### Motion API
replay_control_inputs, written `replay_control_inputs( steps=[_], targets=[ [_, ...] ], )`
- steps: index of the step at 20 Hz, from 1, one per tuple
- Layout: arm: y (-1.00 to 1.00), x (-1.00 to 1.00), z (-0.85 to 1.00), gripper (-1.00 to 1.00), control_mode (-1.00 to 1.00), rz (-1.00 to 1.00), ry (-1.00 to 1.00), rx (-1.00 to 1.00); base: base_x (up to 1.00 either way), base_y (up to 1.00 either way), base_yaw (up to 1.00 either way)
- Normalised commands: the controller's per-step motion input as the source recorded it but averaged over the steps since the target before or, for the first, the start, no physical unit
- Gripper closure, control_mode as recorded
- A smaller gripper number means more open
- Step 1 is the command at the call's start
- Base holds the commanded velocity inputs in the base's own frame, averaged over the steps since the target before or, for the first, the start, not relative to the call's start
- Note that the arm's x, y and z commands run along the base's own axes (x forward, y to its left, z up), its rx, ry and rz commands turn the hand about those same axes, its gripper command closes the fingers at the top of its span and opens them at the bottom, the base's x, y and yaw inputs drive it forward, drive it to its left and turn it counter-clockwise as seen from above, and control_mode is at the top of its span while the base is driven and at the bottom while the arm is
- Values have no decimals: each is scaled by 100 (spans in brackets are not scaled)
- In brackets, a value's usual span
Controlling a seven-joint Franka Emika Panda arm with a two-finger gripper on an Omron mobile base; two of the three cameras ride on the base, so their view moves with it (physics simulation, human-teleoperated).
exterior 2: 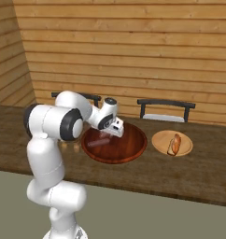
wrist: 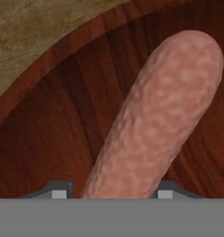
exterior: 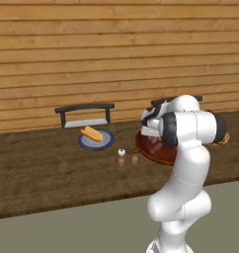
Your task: Place one bun and one sausage from the bowl on each plate.
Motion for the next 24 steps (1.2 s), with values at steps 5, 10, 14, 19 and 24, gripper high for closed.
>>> replay_control_inputs(
  steps=[5,10,14,19,24],
  targets=[
    [-52,-33,100,100,-100,0,1,-6,0,0,0],
    [-70,-47,76,100,-100,4,4,-14,0,0,0],
    [-79,-26,62,100,-100,10,6,-17,0,0,0],
    [-92,2,12,100,-100,22,4,-13,0,0,0],
    [-100,41,0,100,-100,35,0,-1,0,0,0]
  ],
)
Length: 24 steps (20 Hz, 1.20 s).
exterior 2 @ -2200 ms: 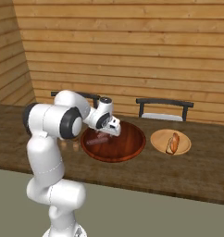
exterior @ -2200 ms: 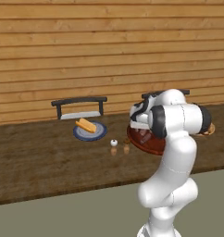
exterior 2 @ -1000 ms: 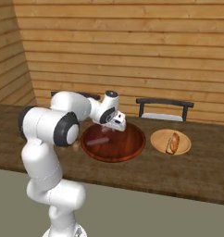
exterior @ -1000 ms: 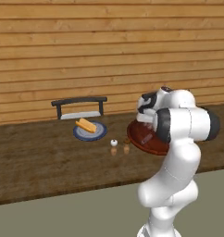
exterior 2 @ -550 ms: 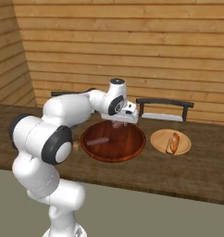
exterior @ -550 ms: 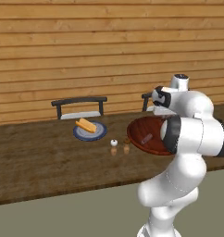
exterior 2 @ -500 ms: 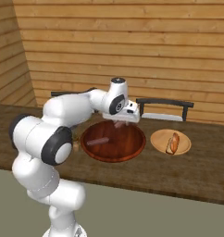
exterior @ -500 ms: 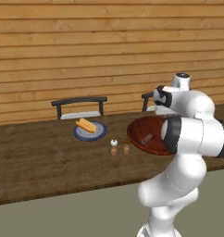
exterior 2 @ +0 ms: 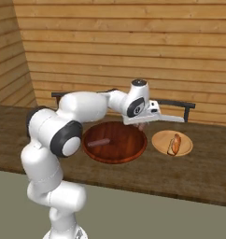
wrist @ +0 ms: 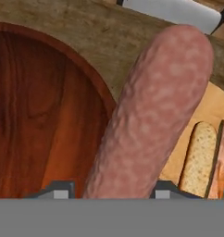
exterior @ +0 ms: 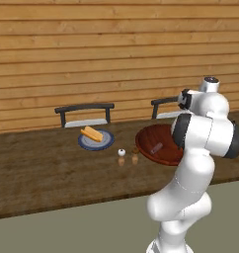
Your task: Place one bun and one sausage from the bowl on each plate.
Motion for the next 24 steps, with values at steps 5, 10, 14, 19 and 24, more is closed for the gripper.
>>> replay_control_inputs(
  steps=[5,10,14,19,24],
  targets=[
    [-95,27,-17,100,-100,29,0,0,0,0,0],
    [-21,0,-31,100,-100,16,19,0,0,0,0],
    [8,6,-34,100,-100,16,27,-1,0,0,0],
    [5,19,-50,100,-100,6,2,0,0,0,0],
    [-16,44,-49,100,-100,0,-1,0,0,0,0]
  ],
)
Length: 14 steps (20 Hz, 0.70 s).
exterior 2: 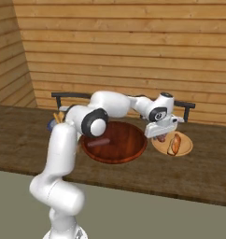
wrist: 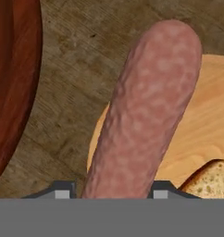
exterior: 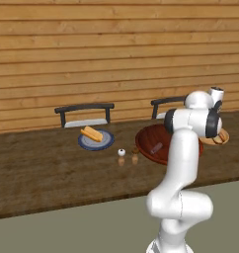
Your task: Place one bun and one sausage from the bowl on each plate.
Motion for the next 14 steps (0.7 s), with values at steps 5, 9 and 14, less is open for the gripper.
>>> replay_control_inputs(
  steps=[5,9,14],
  targets=[
    [-33,24,-7,100,-100,0,0,0,0,0,0],
    [-31,5,-9,100,-100,-3,0,0,0,0,0],
    [-6,4,0,-100,-100,-2,1,0,0,0,0]
  ],
)
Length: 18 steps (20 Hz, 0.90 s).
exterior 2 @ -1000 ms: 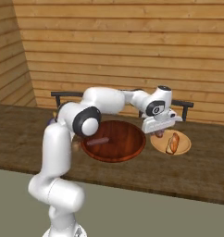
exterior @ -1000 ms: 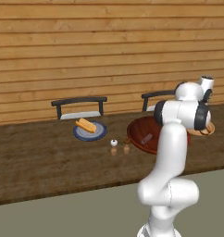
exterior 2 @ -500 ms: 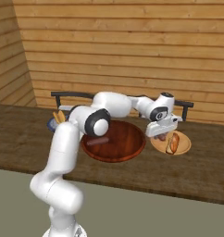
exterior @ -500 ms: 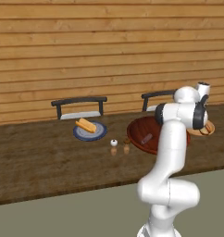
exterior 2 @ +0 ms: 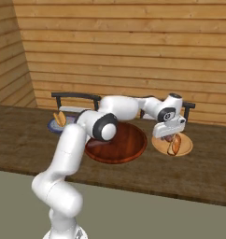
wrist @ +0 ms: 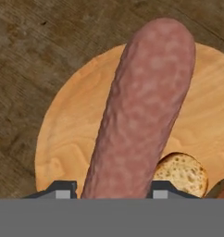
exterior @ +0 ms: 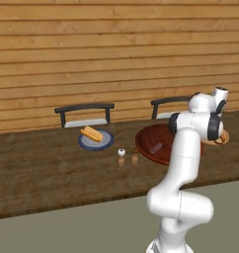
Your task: Place one bun and one sausage from the bowl on each plate.
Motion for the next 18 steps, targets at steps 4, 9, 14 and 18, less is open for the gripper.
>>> replay_control_inputs(
  steps=[4,9,14,18],
  targets=[
    [1,0,0,-100,-100,0,0,0,0,0,0],
    [3,0,9,-100,-100,0,0,0,0,0,0],
    [32,-12,83,-100,-100,0,-2,-5,0,0,0],
    [89,-51,95,-100,-100,-2,-5,-6,0,0,0]
  ],
)
